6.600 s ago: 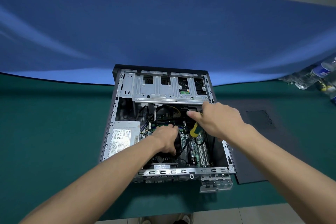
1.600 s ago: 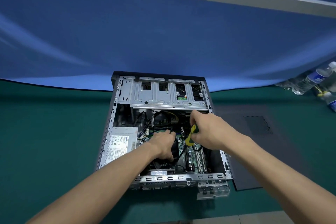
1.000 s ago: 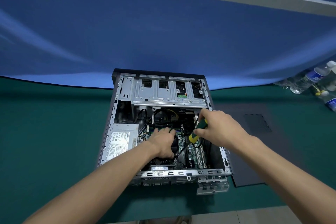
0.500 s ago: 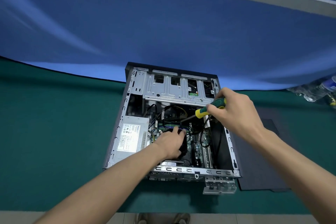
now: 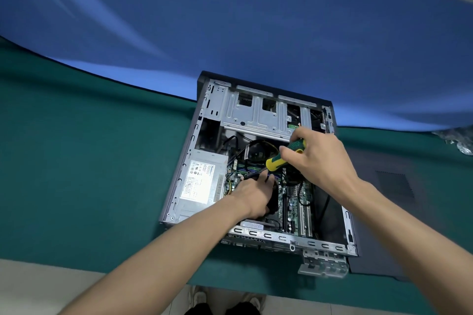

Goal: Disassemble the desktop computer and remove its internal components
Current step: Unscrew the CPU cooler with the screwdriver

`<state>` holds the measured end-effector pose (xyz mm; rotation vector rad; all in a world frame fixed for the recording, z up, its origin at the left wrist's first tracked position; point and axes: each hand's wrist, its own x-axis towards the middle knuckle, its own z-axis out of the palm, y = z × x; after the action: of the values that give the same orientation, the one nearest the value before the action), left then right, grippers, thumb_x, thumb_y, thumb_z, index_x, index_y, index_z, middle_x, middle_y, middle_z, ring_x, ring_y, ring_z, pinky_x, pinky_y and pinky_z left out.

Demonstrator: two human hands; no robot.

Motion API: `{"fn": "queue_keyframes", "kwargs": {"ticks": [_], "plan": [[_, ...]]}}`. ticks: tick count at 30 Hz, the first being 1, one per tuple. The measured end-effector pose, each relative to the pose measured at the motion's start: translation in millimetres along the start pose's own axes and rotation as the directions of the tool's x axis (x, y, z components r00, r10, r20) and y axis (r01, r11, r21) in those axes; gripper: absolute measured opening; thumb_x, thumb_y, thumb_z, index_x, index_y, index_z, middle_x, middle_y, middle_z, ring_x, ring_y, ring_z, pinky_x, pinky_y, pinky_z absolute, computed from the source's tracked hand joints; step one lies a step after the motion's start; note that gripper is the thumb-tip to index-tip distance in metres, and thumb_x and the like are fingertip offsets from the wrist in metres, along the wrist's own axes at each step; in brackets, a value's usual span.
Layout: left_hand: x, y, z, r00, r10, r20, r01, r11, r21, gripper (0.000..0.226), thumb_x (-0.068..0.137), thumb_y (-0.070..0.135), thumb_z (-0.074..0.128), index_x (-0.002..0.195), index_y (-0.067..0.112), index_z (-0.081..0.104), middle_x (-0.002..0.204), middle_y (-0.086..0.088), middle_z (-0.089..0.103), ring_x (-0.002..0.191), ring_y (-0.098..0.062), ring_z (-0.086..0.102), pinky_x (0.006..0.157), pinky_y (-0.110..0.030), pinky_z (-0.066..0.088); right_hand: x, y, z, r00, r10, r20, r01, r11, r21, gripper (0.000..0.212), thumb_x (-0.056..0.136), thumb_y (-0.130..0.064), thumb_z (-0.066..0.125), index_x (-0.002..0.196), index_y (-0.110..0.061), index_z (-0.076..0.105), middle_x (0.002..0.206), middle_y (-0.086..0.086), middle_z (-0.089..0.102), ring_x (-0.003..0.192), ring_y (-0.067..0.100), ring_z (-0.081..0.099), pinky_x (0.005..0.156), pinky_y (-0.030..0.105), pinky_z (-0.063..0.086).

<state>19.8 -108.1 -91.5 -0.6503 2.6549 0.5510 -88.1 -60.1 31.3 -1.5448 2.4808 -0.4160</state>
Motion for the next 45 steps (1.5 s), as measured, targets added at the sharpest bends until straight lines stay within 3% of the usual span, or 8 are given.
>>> {"fn": "queue_keyframes", "kwargs": {"ticks": [12,20,30,33,37,42,45], "plan": [[-1.5,-0.5,-2.3,1.0,0.016,0.002,-0.016,1.0,-0.002,0.079,0.09,0.025,0.059,0.147,0.002,0.01,0.155,-0.022,0.004,0.102,-0.041,0.058,0.071,-0.038,0.046,7.8,-1.3,10.2,1.0,-0.01,0.012,0.011,1.0,-0.023,0.024,0.084,-0.043,0.062,0.084,-0.02,0.054,0.045,-0.007,0.047,0.043,0.007,0.042,0.04,0.024,0.025],[-3.0,1.3,-4.8,1.0,-0.002,0.016,0.003,1.0,-0.012,0.079,0.091,0.022,0.059,0.148,0.004,0.008,0.156,-0.021,0.001,0.103,-0.04,0.058,0.076,-0.038,0.047,9.2,-4.6,13.8,1.0,-0.009,0.022,0.01,0.999,-0.049,0.024,0.084,-0.042,0.061,0.082,-0.019,0.054,0.046,-0.005,0.048,0.043,0.01,0.042,0.04,0.024,0.024],[-1.0,2.5,-4.2,0.998,-0.024,0.066,0.026,0.999,-0.04,0.079,0.094,0.018,0.054,0.15,0.007,-0.001,0.157,-0.012,-0.015,0.093,-0.032,0.06,0.056,-0.032,0.04,23.5,-36.7,12.9,1.0,-0.009,0.03,0.017,0.954,-0.301,0.032,0.084,-0.042,0.054,0.078,-0.01,0.056,0.056,0.002,0.05,0.058,0.027,0.051,0.048,0.026,0.031],[-0.5,0.4,-1.4,0.998,-0.023,0.064,0.029,0.996,-0.086,0.079,0.094,0.022,0.053,0.15,0.007,-0.001,0.157,-0.012,-0.017,0.096,-0.035,0.059,0.063,-0.036,0.045,32.7,-51.1,10.1,0.996,0.022,0.09,0.018,0.905,-0.425,0.044,0.087,-0.045,0.051,0.061,-0.01,0.043,0.054,0.001,0.042,0.047,0.019,0.038,0.045,0.022,0.023],[-2.2,-1.0,-0.7,0.998,-0.015,0.06,0.022,0.992,-0.124,0.081,0.093,0.023,0.056,0.15,0.007,0.0,0.157,-0.012,-0.016,0.094,-0.037,0.06,0.071,-0.04,0.051,37.4,-62.0,12.1,0.994,0.028,0.107,0.026,0.883,-0.469,0.045,0.089,-0.044,0.052,0.058,-0.012,0.04,0.057,0.001,0.041,0.046,0.016,0.035,0.044,0.022,0.02],[-3.8,-1.9,-3.2,0.998,-0.009,0.063,0.019,0.989,-0.15,0.08,0.093,0.021,0.056,0.15,0.007,0.002,0.157,-0.013,-0.013,0.092,-0.036,0.061,0.069,-0.037,0.049,38.3,-64.2,7.0,0.979,0.06,0.193,0.025,0.911,-0.411,0.056,0.09,-0.062,0.04,0.062,-0.014,0.041,0.06,0.0,0.043,0.057,0.023,0.044,0.05,0.027,0.029],[-4.6,-1.2,-4.0,0.997,-0.011,0.078,0.025,0.985,-0.17,0.08,0.094,0.018,0.055,0.15,0.008,0.0,0.157,-0.012,-0.014,0.089,-0.034,0.06,0.069,-0.036,0.05,42.0,-63.6,3.8,0.947,0.03,0.321,0.046,0.972,-0.229,0.039,0.094,-0.048,0.043,0.08,-0.012,0.048,0.072,0.005,0.053,0.073,0.028,0.052,0.058,0.031,0.035]]}}
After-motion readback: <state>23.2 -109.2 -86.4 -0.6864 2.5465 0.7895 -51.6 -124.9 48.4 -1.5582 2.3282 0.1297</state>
